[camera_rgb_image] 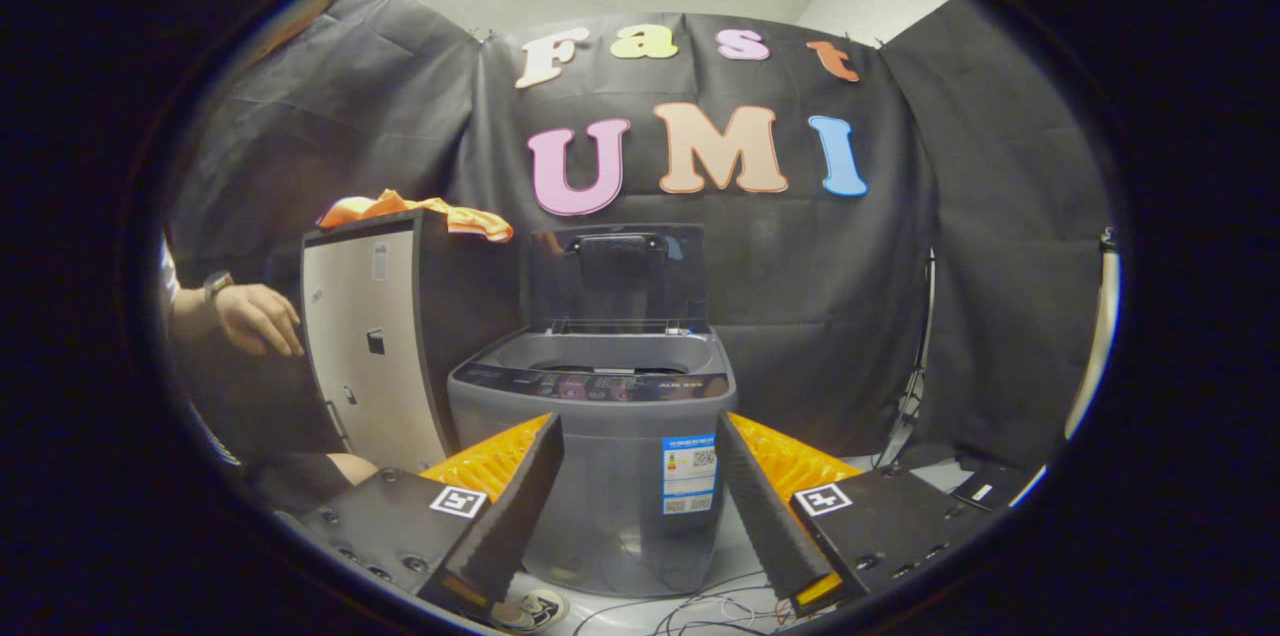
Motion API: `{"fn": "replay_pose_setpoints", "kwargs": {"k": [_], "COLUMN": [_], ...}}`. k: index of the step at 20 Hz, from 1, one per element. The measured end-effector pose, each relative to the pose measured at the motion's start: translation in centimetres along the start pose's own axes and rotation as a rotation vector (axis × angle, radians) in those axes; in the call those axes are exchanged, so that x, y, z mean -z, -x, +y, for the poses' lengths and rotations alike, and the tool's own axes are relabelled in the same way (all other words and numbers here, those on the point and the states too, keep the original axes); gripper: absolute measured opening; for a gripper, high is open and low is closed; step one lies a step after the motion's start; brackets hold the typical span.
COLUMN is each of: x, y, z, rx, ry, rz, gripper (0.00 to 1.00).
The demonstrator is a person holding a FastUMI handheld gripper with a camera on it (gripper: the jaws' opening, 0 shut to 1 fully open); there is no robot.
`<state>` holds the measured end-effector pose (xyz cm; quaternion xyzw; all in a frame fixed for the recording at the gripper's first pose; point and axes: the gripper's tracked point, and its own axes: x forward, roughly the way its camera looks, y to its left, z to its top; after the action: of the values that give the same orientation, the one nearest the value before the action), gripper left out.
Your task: Put the clothes into the washing machine and then close the washing machine lid.
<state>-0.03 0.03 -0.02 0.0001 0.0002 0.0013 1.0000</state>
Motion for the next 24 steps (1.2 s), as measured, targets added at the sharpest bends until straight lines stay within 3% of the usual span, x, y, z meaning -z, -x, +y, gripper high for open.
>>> {"fn": "replay_pose_setpoints", "kwargs": {"k": [18, 24], "x": [0.0, -10.5], "y": [-1.3, -8.2], "z": [0.4, 8.0], "rx": [0.017, -0.102], "ry": [-0.045, -0.211], "rz": [0.030, -0.050], "gripper": [0.96, 0.96]}}
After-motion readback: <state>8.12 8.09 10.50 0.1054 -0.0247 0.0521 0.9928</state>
